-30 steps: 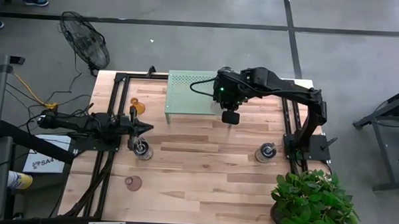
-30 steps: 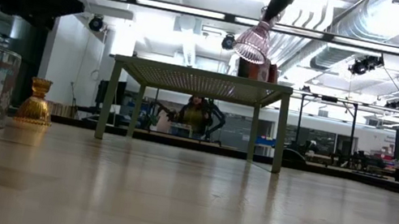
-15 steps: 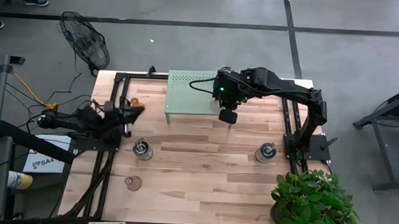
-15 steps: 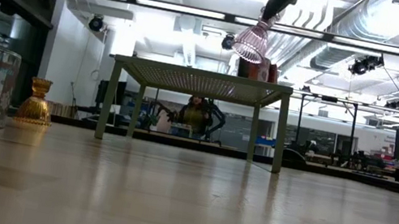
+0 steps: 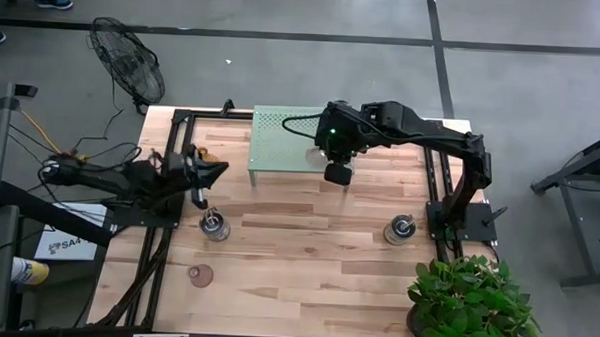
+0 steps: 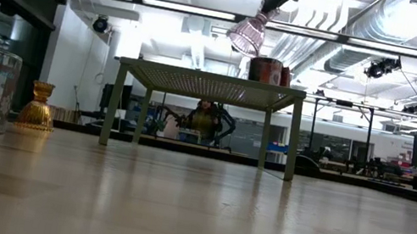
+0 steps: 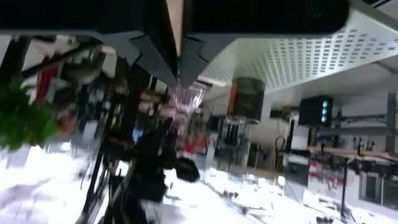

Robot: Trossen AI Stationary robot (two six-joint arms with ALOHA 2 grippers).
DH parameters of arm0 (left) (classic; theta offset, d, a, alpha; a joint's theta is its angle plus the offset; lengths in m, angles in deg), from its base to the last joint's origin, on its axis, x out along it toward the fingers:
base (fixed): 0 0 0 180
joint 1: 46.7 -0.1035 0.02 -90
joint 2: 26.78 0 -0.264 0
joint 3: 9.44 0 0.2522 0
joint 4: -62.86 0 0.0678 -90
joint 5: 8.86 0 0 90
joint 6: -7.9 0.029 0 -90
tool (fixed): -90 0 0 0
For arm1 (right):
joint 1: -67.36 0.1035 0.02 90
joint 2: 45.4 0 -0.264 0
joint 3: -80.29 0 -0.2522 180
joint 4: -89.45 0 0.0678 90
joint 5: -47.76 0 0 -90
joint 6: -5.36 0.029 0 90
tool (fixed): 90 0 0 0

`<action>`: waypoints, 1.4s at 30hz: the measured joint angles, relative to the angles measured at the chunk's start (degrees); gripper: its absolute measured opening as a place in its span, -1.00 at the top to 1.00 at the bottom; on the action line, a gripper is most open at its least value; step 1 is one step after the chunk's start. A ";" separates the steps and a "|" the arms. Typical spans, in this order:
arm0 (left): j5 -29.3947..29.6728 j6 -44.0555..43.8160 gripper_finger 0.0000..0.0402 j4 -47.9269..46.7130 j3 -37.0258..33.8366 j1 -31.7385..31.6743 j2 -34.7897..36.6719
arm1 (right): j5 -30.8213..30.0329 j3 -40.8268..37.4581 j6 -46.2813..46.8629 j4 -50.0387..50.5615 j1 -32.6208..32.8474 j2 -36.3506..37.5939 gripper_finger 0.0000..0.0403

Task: Pick & Place candle stick holders
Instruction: Put the top pink glass candle holder on the shelf

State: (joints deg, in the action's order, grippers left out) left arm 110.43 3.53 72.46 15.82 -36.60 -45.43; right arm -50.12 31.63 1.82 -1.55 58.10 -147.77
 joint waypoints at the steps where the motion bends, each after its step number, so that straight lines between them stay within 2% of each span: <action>1: 0.10 0.04 0.82 0.07 1.54 0.00 -2.97 | 0.11 0.00 -0.66 -0.53 -0.01 0.00 0.87; 5: 8.73 -1.12 0.53 0.07 9.19 -0.04 -14.68 | 0.12 0.00 -2.75 -2.22 -0.11 0.00 0.87; 8: 15.48 5.94 0.30 0.02 16.71 -1.77 -22.97 | 0.12 0.00 -3.33 -3.00 -0.11 0.00 0.87; 11: 11.42 11.30 0.13 -2.73 25.34 -4.41 -29.54 | 0.11 0.00 -4.53 -3.31 -0.13 0.00 0.87; 14: 5.94 11.67 0.03 -12.34 34.97 -7.91 -36.09 | 0.05 -0.56 -5.84 -5.51 -0.11 0.02 0.87; 17: 2.17 11.63 -0.01 -24.11 44.19 -10.62 -42.59 | -0.47 -1.28 -6.97 -6.91 -0.11 0.02 0.87; 22: -3.95 11.59 -0.03 -33.97 55.30 -14.15 -50.70 | -5.01 -1.31 -7.46 -8.57 -0.11 0.02 0.87; 25: -5.94 11.59 -0.03 -36.82 58.27 -15.24 -53.13 | -7.49 -1.31 -8.11 -9.15 -0.14 0.02 0.87; 31: -9.26 11.59 -0.03 -36.98 59.77 -16.98 -56.10 | -6.48 -1.29 -9.89 -11.84 -0.11 -0.25 0.87; 42: -7.64 12.62 -0.03 -36.30 59.77 -16.96 -59.82 | -5.30 -1.27 -11.58 -15.71 -0.11 -0.28 0.87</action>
State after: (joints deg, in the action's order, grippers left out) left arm 102.79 16.16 36.16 75.59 -53.56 -105.24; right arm -55.42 30.37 -9.76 -17.26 57.99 -148.05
